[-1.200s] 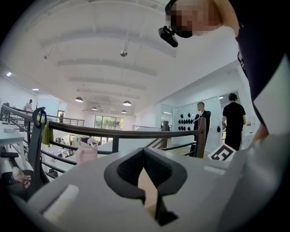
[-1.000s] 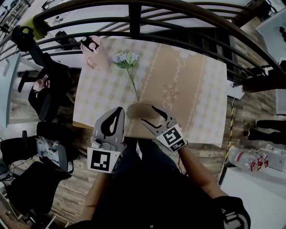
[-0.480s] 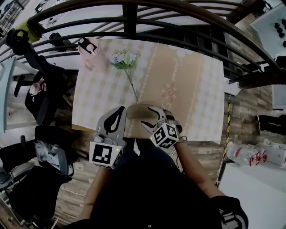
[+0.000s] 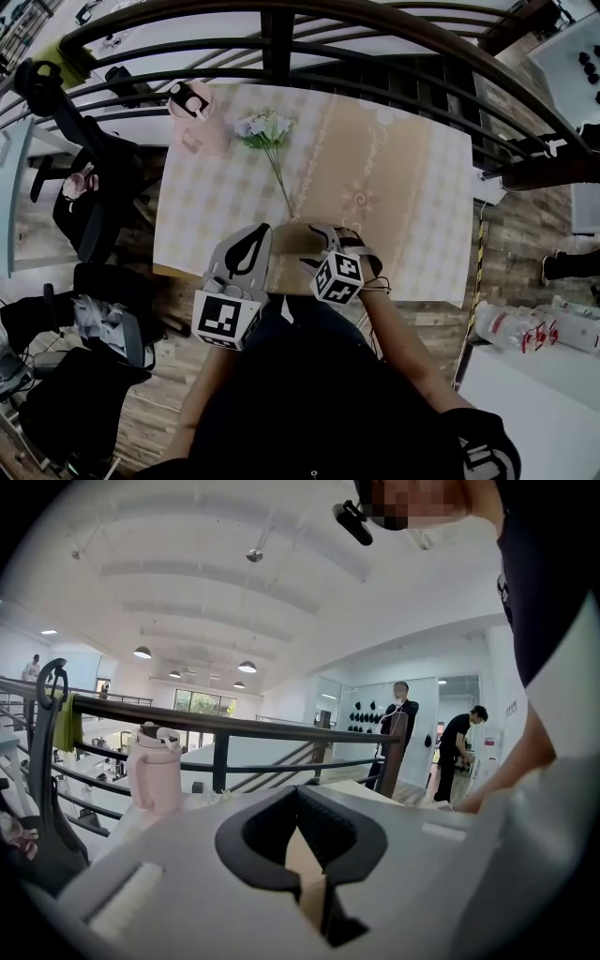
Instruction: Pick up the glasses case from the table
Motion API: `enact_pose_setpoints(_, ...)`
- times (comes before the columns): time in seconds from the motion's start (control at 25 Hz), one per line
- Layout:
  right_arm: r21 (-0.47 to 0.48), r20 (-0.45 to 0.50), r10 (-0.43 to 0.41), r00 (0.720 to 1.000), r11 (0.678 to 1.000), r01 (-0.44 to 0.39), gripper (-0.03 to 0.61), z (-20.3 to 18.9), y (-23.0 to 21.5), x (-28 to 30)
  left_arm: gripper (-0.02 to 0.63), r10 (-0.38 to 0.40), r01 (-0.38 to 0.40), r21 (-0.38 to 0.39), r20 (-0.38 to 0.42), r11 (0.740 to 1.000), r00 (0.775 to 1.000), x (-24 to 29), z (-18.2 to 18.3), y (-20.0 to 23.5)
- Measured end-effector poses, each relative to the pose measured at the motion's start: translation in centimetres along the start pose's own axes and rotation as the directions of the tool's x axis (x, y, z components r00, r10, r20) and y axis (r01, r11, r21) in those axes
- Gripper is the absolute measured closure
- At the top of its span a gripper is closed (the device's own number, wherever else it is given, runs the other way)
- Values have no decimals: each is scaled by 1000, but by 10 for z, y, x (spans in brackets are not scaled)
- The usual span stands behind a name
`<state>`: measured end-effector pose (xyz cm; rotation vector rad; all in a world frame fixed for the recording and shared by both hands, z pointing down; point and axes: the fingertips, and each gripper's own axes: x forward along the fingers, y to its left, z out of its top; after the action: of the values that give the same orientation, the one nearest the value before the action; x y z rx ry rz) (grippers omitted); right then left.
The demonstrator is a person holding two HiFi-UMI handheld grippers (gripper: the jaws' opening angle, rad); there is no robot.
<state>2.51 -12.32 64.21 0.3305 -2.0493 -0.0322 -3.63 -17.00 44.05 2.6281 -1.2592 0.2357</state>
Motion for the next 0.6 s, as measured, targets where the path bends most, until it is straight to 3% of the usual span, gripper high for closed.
enact_pose_setpoints(0.6, -174, -165, 55, 985, 981, -83, 252, -11, 3, 32, 603, -9, 9, 1, -23, 1000, 1000, 6, -4, 9)
